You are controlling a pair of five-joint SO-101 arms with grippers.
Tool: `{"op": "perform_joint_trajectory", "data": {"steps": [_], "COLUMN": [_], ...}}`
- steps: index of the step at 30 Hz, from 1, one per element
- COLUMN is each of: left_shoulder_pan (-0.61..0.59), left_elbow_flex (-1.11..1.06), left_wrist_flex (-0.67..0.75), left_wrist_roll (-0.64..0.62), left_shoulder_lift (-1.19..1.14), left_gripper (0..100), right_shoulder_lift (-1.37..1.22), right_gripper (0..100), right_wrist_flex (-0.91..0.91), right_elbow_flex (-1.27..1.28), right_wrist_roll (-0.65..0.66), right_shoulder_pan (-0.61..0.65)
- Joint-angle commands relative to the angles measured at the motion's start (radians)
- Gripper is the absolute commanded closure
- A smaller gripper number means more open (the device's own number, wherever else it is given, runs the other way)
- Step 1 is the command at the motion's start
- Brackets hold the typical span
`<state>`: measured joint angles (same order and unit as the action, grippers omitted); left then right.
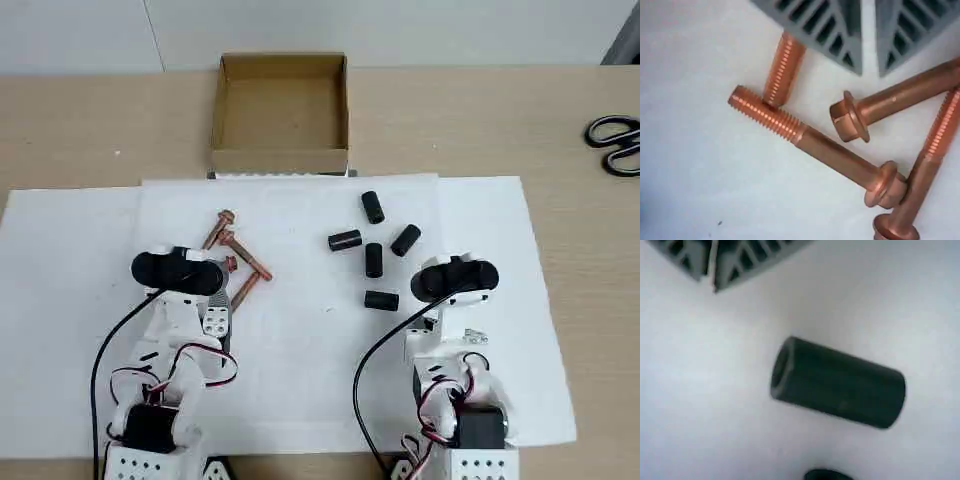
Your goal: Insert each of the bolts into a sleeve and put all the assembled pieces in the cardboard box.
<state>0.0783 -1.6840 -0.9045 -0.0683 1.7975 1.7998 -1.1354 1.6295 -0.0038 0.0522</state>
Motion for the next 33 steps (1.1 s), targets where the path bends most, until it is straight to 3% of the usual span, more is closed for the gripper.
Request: {"op": "perform_joint_trajectory", "data": {"steps": [1,21,27,33], "left_shoulder_pan": [0.006,0.041,0.072,0.069], "left_elbow_flex": [0.004,0.005,0.101,0.22], "left_wrist_flex": [0.025,0.015,-0.064,-0.066], "left_wrist_roll": [0.003,0.002,0.0,0.0], "left_shoulder_lift": [0.008,0.008,0.006,0.0], "left_gripper": [99,99,99,99], "right_shoulder_lift": [0.015,0.013,0.002,-0.031], "right_gripper": [99.5,99.5,99.5,99.5], "right_wrist_flex": [0.025,0.018,-0.039,-0.093], "right_elbow_flex": [-0.005,-0.006,-0.175,-0.284], "right_wrist_roll": [0.006,0.009,0.011,0.012], "right_shoulder_pan": [0.001,-0.005,-0.008,-0.116]}}
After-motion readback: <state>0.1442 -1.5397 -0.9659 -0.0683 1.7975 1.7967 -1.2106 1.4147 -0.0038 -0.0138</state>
